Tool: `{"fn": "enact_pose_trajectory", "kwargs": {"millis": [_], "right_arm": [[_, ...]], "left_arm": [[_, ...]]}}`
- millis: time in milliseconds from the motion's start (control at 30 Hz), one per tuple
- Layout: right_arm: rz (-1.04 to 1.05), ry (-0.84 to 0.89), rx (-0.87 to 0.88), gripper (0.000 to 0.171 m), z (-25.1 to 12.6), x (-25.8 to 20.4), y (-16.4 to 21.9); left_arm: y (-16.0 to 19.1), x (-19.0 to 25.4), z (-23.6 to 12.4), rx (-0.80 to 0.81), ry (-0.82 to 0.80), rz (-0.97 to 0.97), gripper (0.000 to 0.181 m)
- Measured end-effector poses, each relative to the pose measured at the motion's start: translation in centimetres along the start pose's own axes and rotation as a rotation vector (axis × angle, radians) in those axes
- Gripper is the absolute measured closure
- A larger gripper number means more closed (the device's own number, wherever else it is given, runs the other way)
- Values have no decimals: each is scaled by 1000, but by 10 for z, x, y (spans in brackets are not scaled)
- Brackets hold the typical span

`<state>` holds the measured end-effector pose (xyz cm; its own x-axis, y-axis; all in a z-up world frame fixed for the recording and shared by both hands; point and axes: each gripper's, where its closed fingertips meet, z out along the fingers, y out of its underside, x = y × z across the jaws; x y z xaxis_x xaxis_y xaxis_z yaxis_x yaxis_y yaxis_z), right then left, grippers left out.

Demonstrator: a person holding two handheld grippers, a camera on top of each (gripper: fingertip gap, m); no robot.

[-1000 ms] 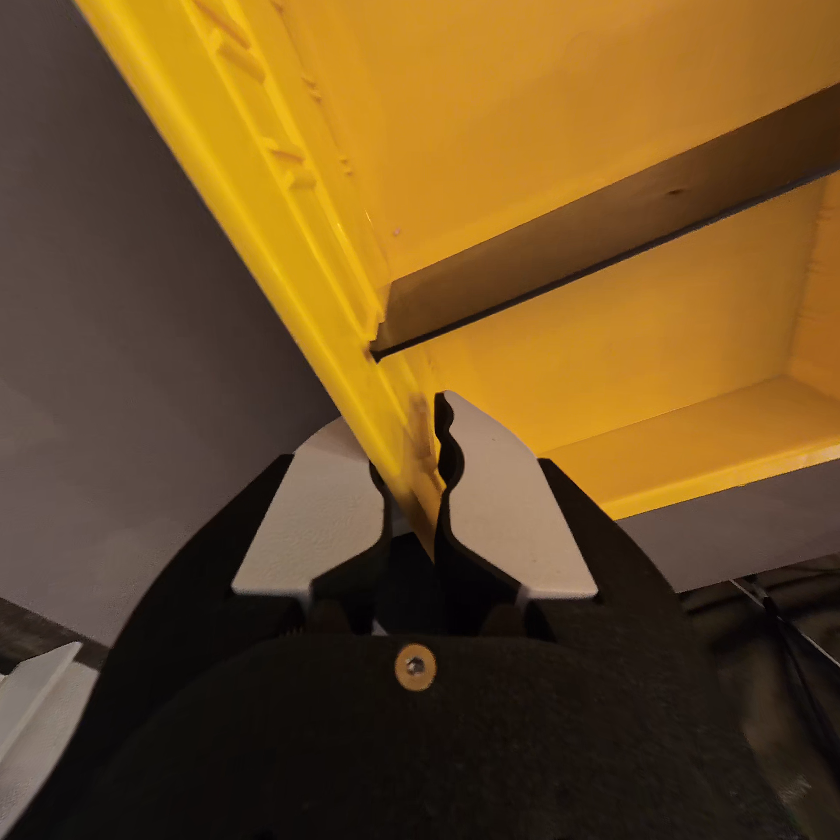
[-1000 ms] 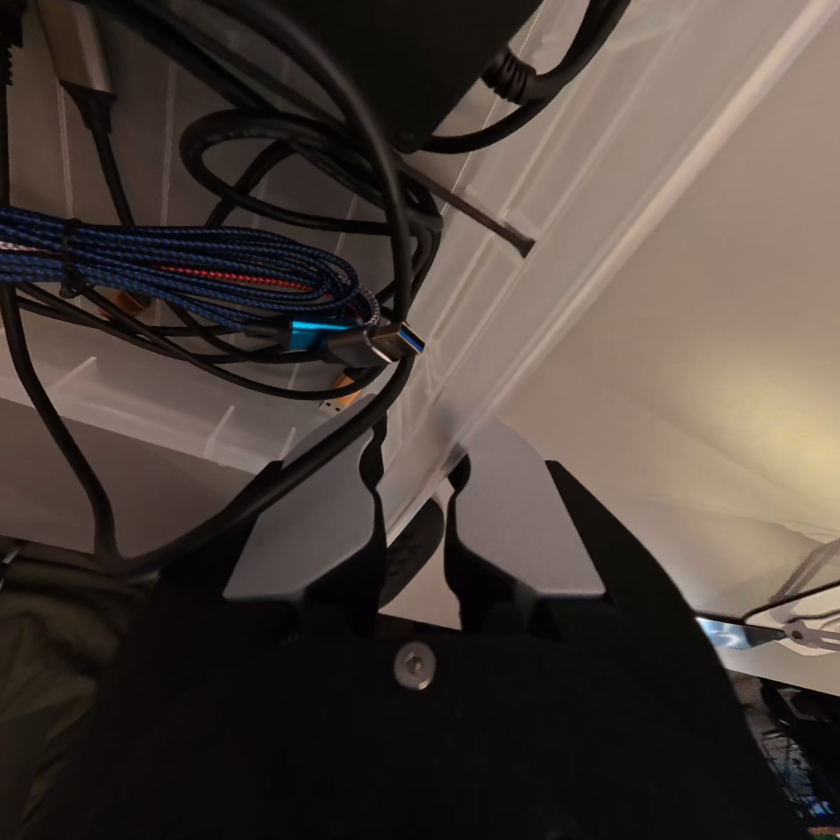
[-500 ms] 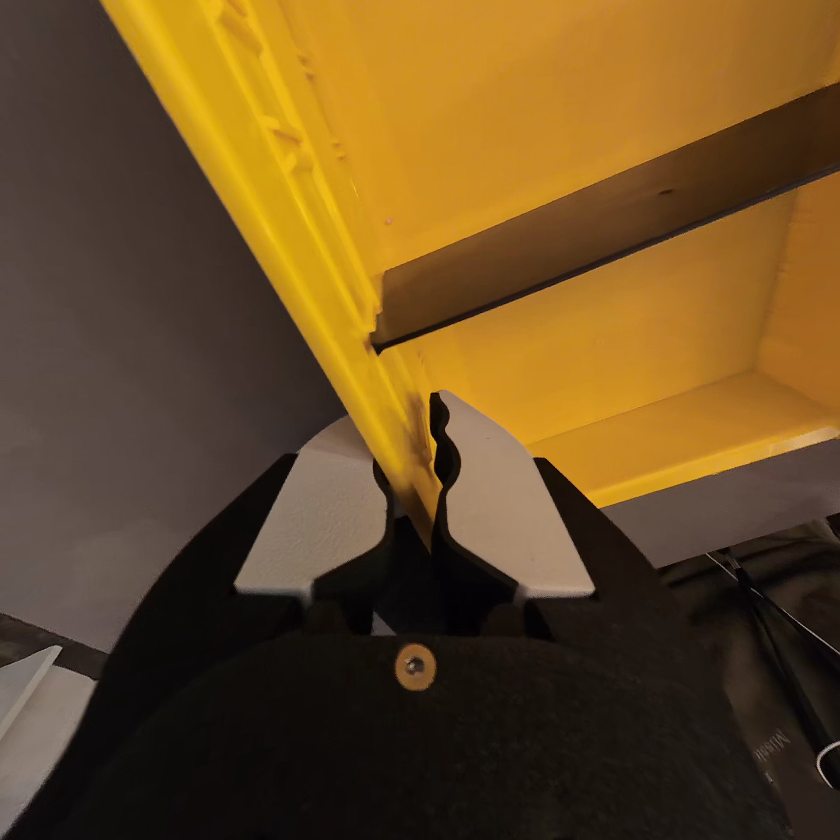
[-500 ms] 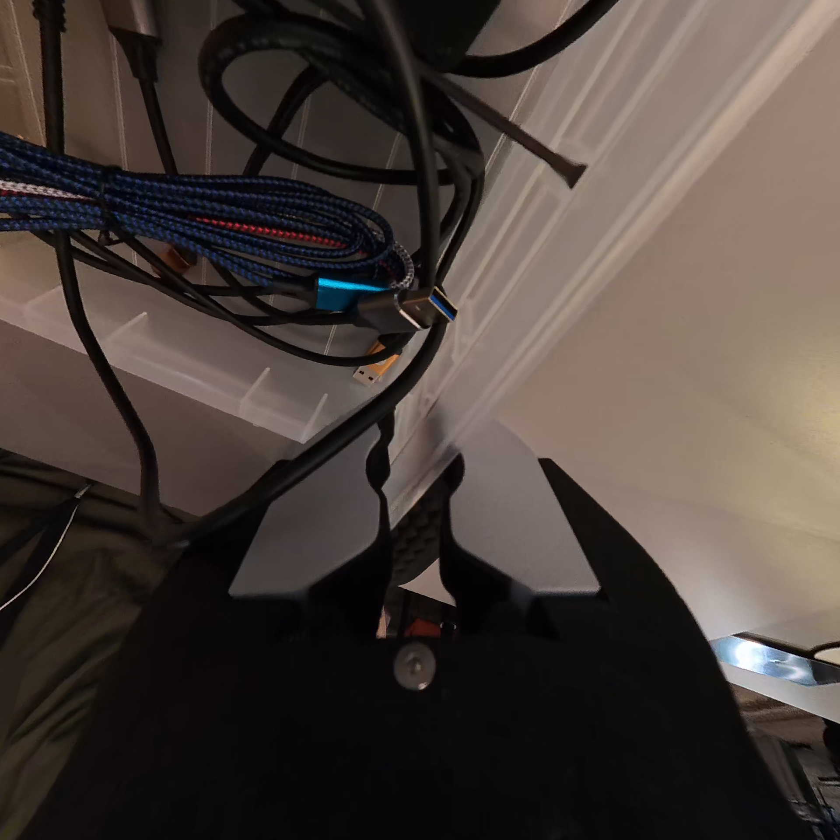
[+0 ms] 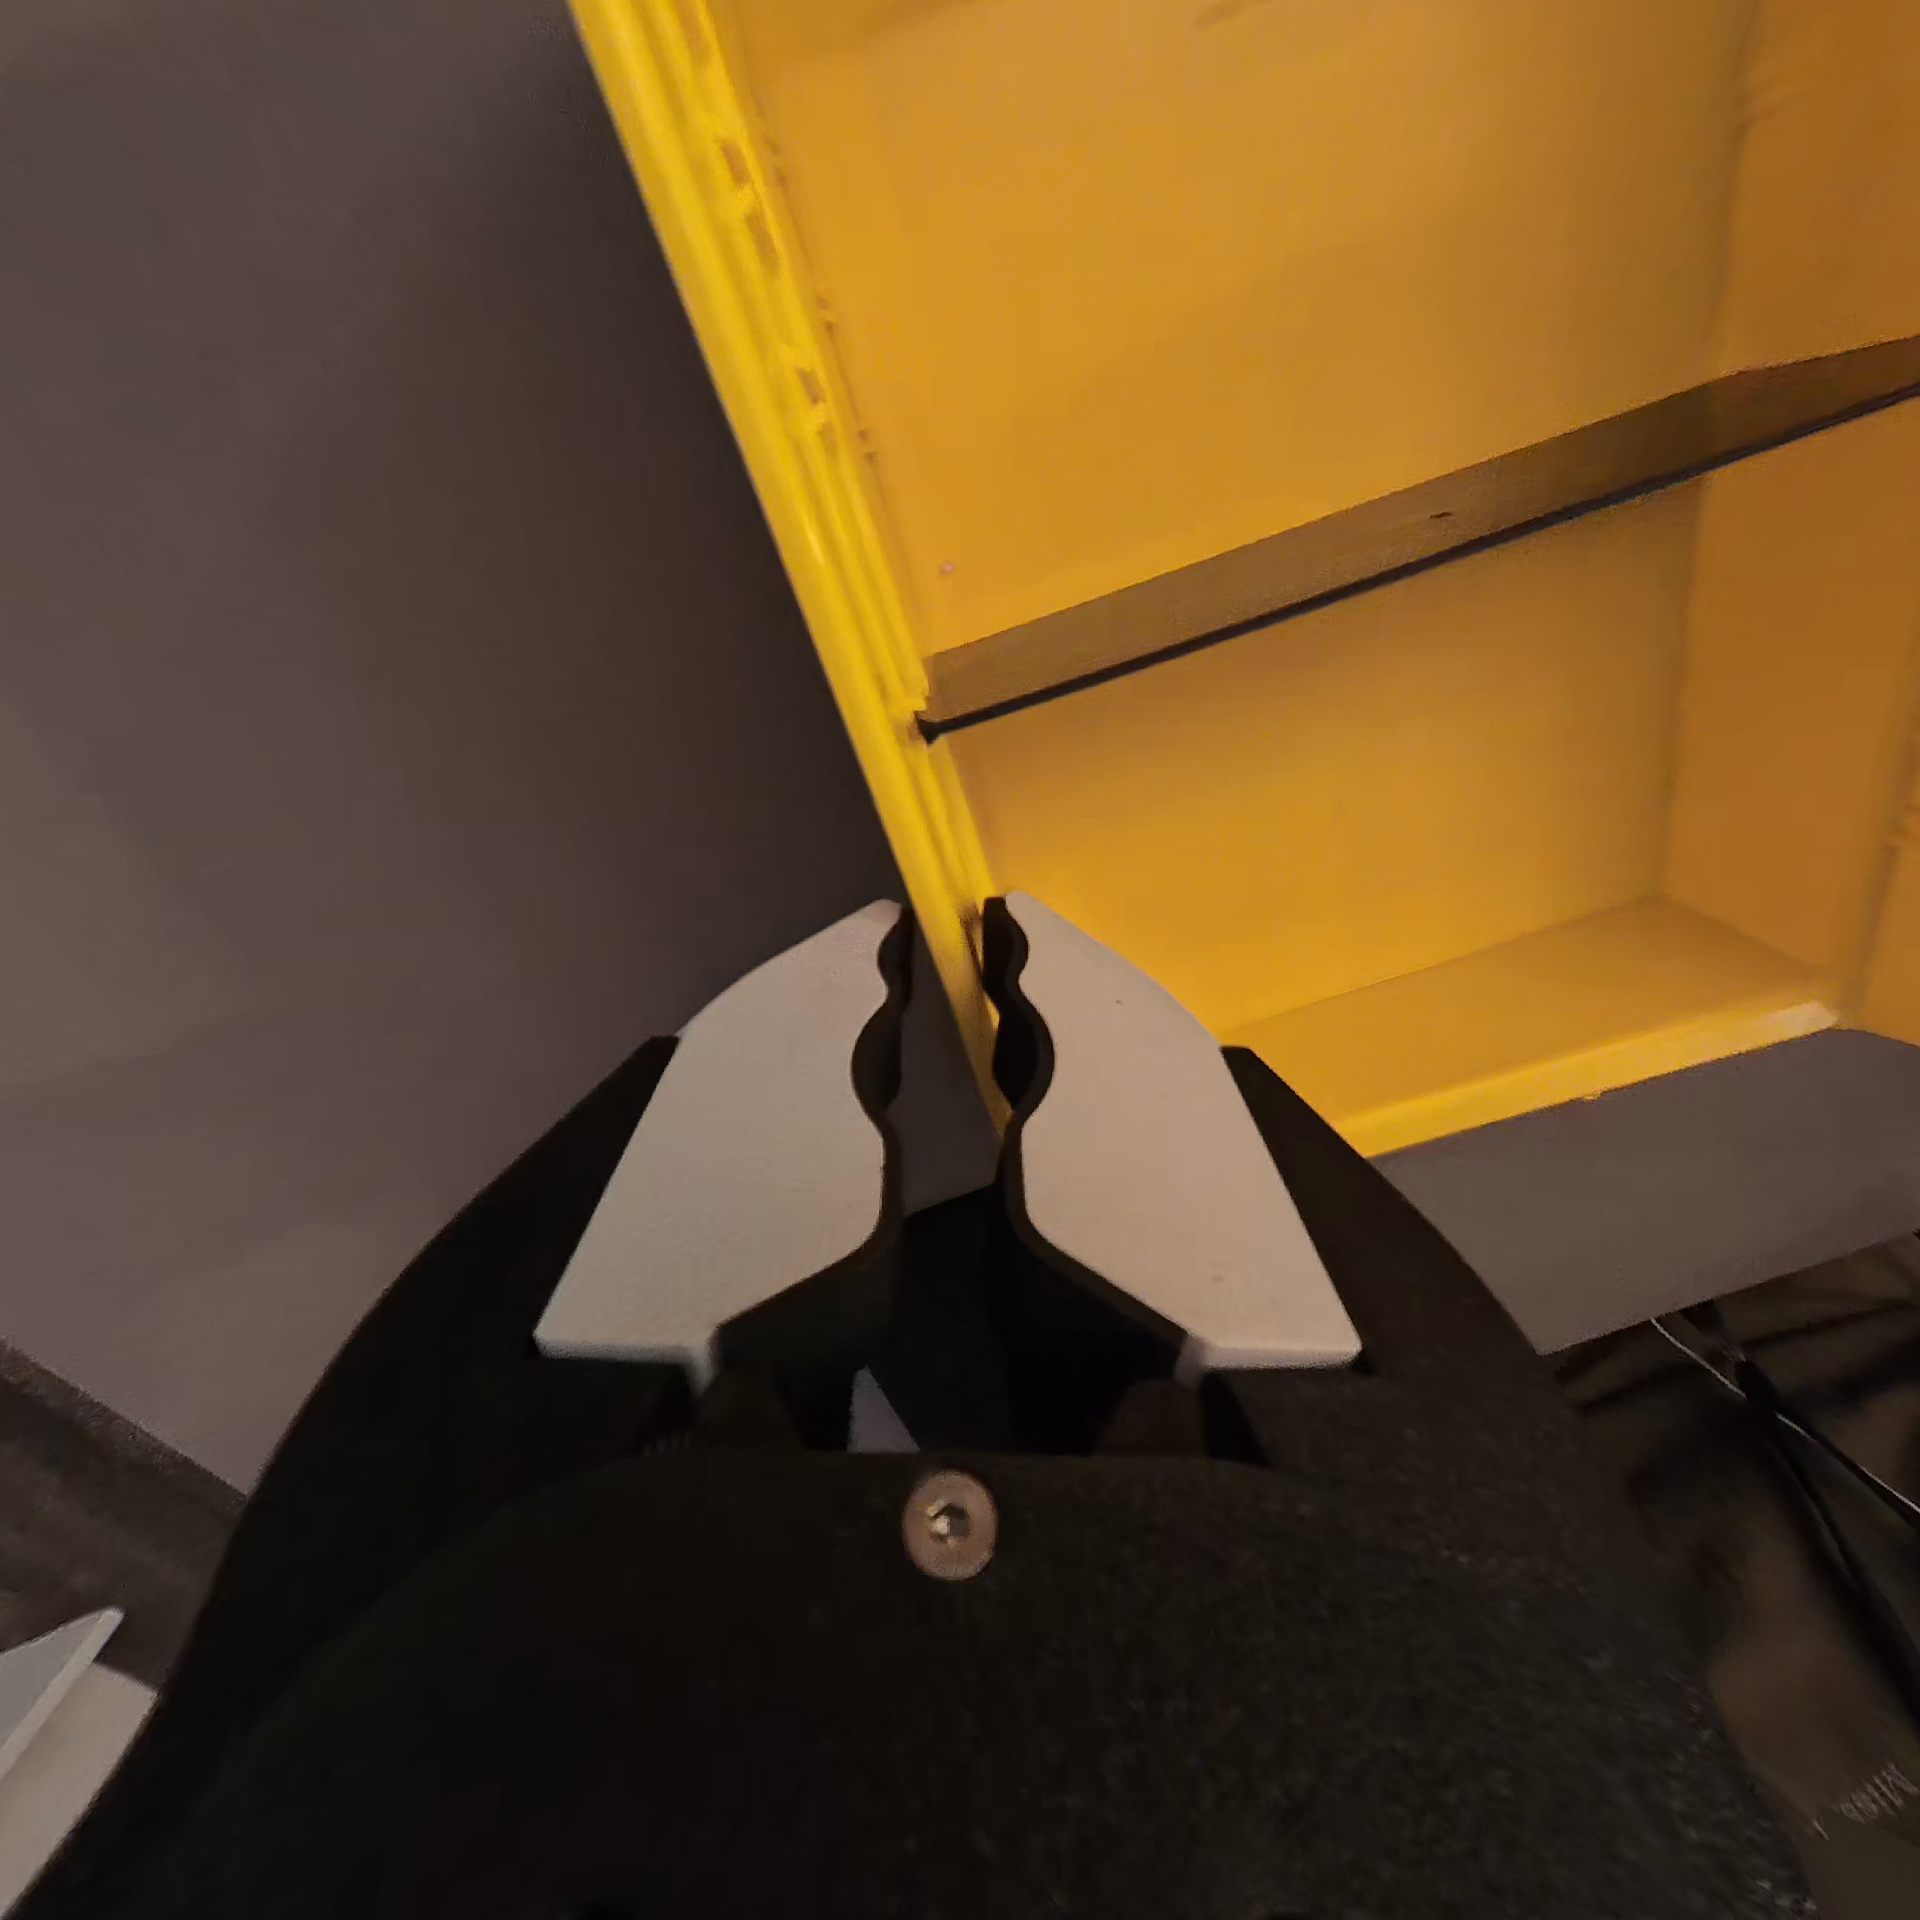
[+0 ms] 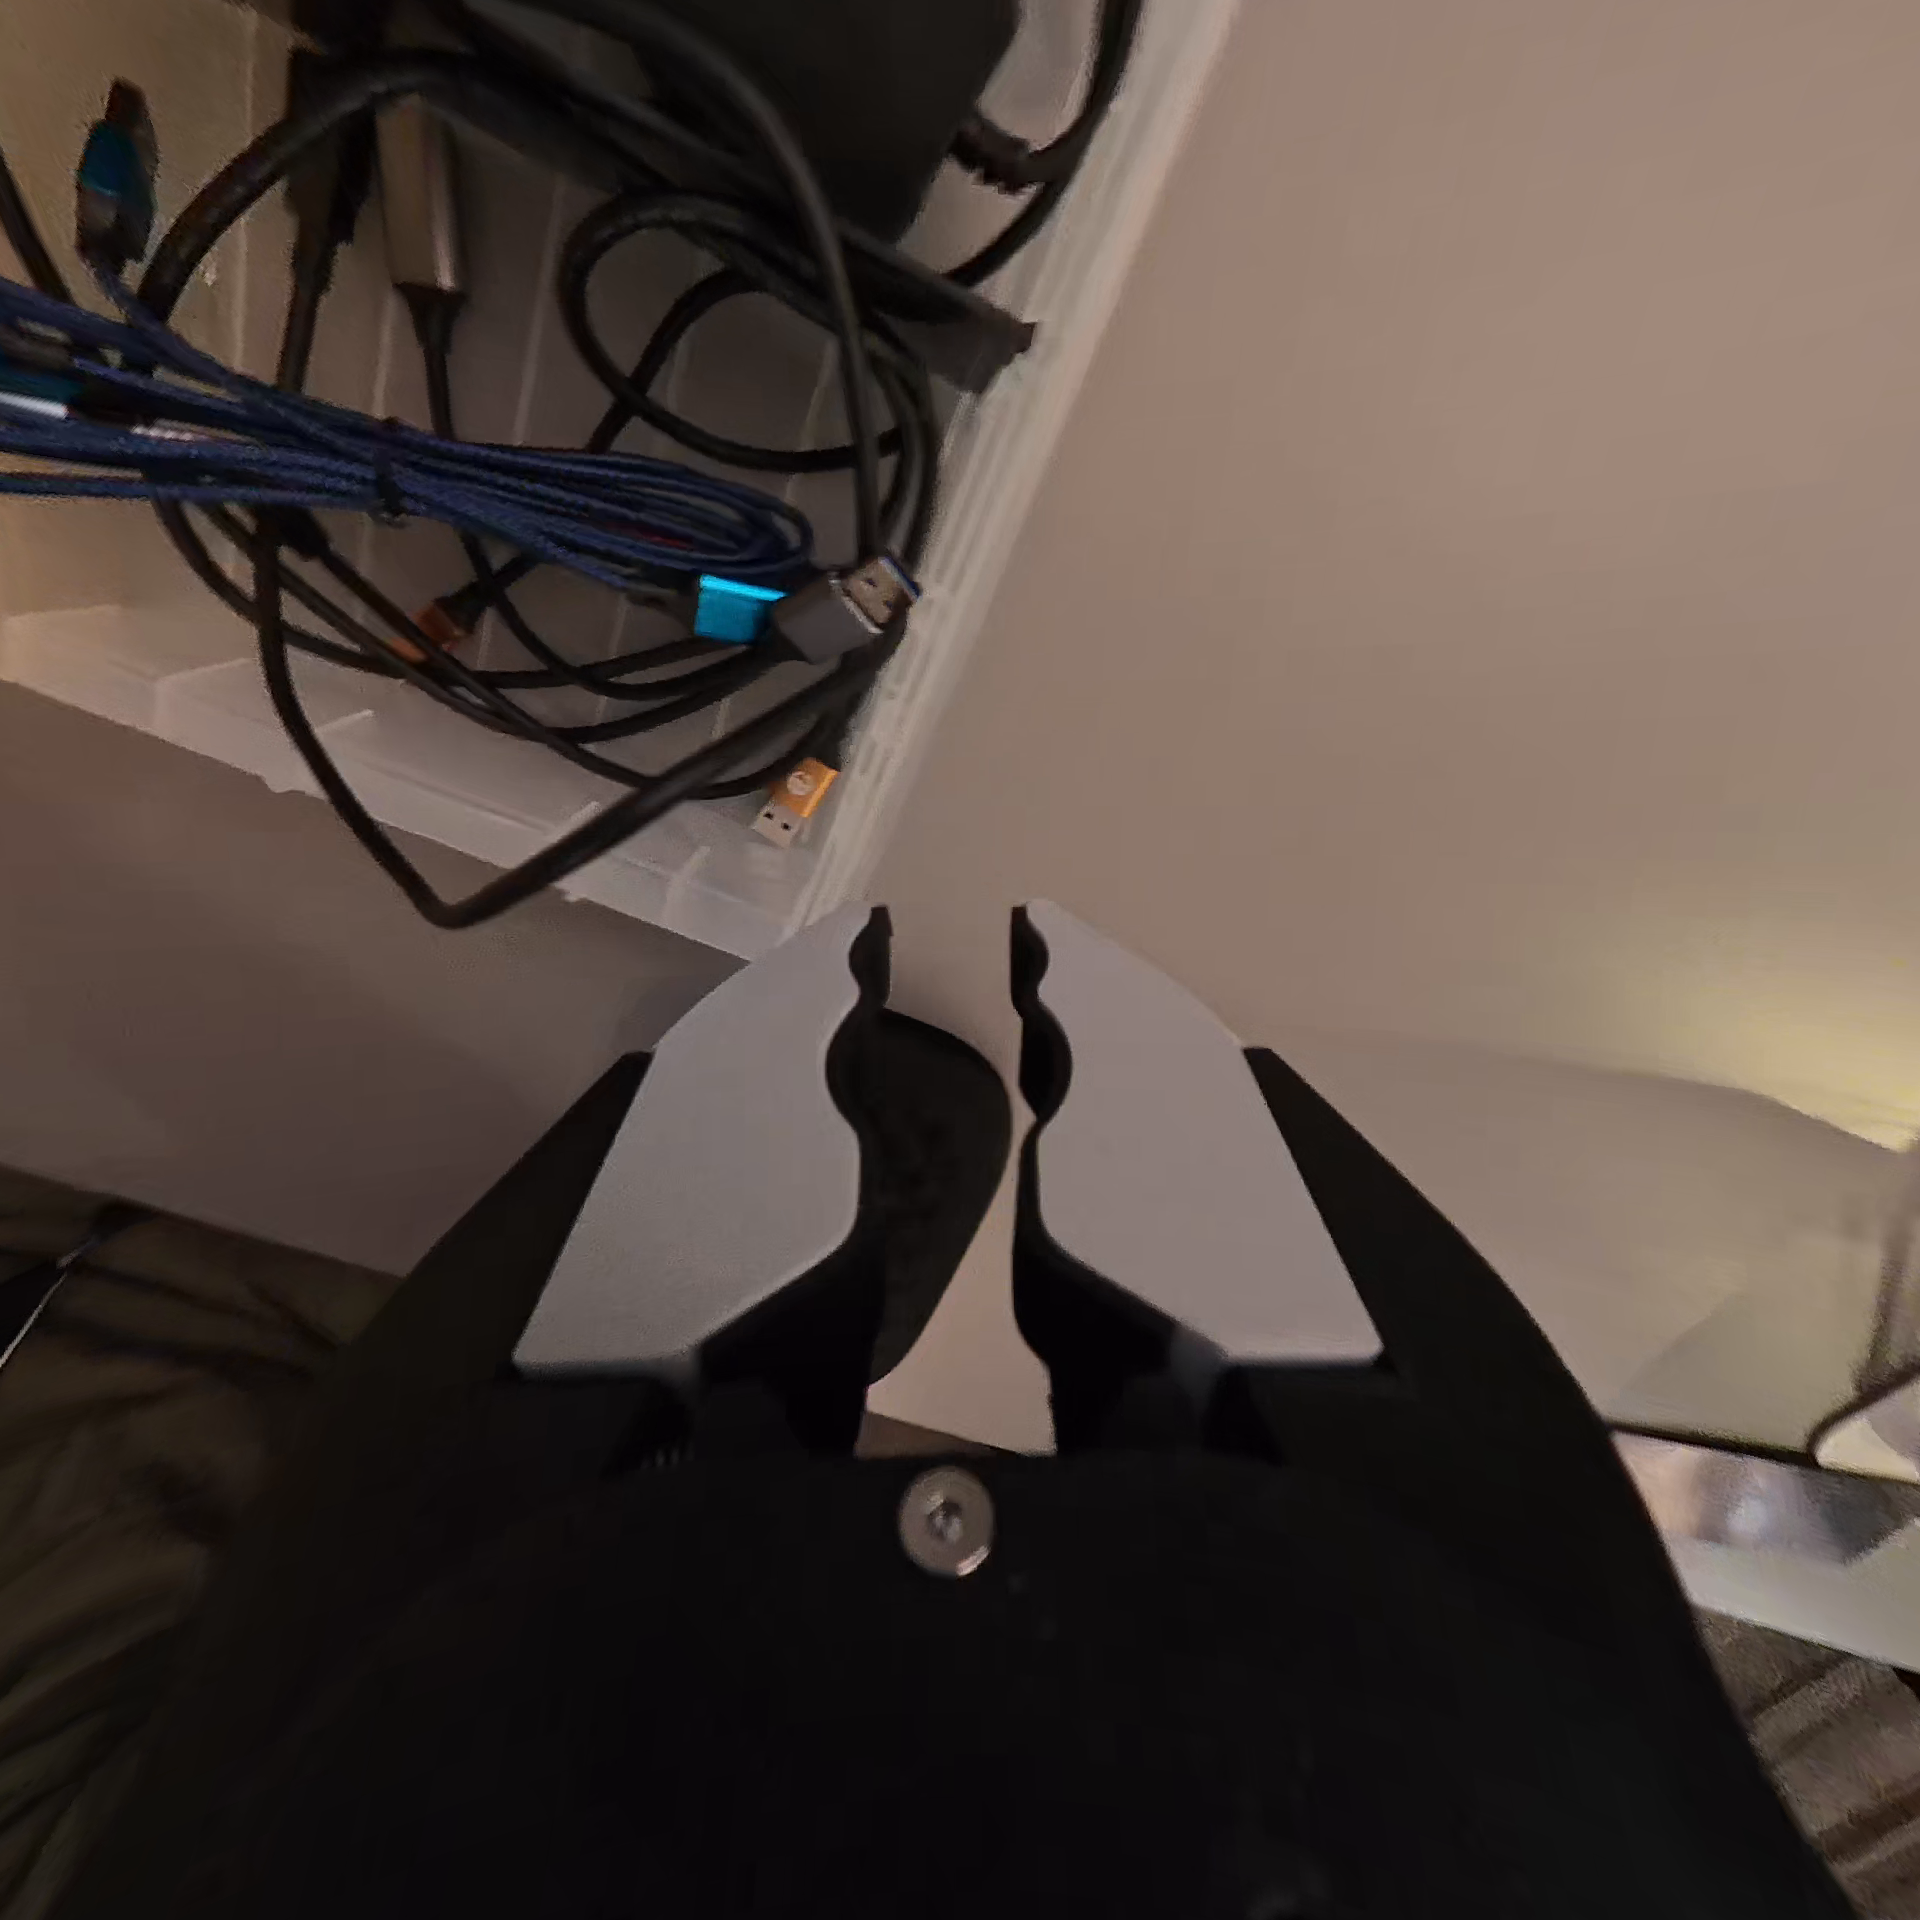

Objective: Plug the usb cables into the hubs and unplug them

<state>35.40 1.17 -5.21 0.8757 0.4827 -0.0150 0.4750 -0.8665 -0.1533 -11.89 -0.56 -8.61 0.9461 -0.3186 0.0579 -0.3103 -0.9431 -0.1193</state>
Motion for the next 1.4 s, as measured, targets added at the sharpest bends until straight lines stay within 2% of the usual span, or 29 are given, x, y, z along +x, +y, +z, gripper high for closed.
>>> {"fn": "enact_pose_trajectory", "kwargs": {"millis": [200, 367, 433, 533, 600, 700, 833, 967, 1133, 1400], "right_arm": [[2, 124, 281, 148, -54, -5, -17], [-145, 202, 554, 148, -97, -45, -50], [-258, 169, 669, 148, -109, -75, -66], [-383, -37, 791, 148, -112, -136, -84], [-415, -153, 771, 144, -99, -170, -92], [-453, -183, 677, 144, -60, -202, -109], [-389, -272, 553, 144, -10, -238, -127], [-343, -128, 452, 144, 19, -237, -132], [-325, -46, 273, 144, 43, -235, -119], [-291, -48, 179, 144, 56, -241, -111]], "left_arm": [[-10, -9, -50, 230, -104, 29, 170], [-29, -11, -113, 572, -192, 65, 174], [-34, -5, -139, 712, -199, 94, 174], [-33, -2, -175, 888, -255, 127, 172], [-30, -1, -195, 996, -283, 146, 165], [-29, 11, -205, 1088, -254, 242, 155], [-33, 13, -195, 1046, -245, 282, 150], [-35, 16, -199, 1073, -208, 277, 150], [-31, 6, -203, 1088, -226, 248, 150], [-26, -10, -195, 1043, -253, 212, 150]]}}
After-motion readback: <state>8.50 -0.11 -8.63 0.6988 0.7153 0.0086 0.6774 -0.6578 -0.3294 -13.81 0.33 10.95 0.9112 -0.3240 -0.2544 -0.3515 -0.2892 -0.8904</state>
